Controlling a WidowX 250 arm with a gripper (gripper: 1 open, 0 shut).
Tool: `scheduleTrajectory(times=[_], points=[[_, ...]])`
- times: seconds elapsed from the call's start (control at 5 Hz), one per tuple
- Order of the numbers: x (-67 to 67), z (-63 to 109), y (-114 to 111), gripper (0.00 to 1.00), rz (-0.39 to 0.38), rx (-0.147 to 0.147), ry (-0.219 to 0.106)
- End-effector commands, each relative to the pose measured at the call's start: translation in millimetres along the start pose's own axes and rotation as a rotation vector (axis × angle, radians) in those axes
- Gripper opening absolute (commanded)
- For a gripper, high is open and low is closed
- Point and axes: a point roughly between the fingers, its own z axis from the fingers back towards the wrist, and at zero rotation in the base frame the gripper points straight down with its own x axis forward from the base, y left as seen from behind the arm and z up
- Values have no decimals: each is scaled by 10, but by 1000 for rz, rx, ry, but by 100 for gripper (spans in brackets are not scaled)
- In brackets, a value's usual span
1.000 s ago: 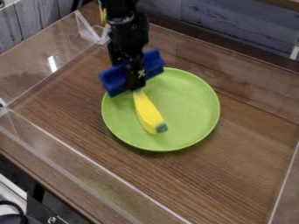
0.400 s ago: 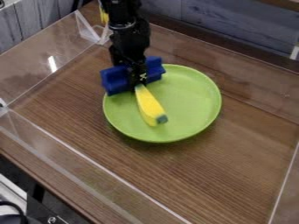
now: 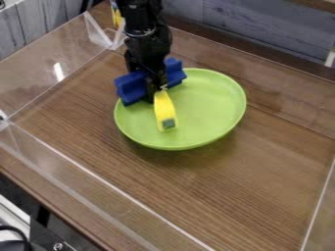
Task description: Put the blue object in the green plate
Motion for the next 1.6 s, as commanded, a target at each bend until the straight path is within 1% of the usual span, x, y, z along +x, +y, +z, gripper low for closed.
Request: scheduleTrajectory(times=[0.0, 0.4, 0.6, 0.8, 1.0, 1.2, 1.4], points=[[-109, -106, -69, 0, 4, -10, 30], [-243, -31, 132, 0, -73, -8, 38], [-230, 26, 161, 0, -126, -8, 42], [-211, 70, 169, 100, -178, -12, 46], [-226, 131, 236, 0, -244, -16, 50], [-228, 203, 311, 100, -307, -18, 49], [-273, 244, 322, 0, -318, -18, 48]])
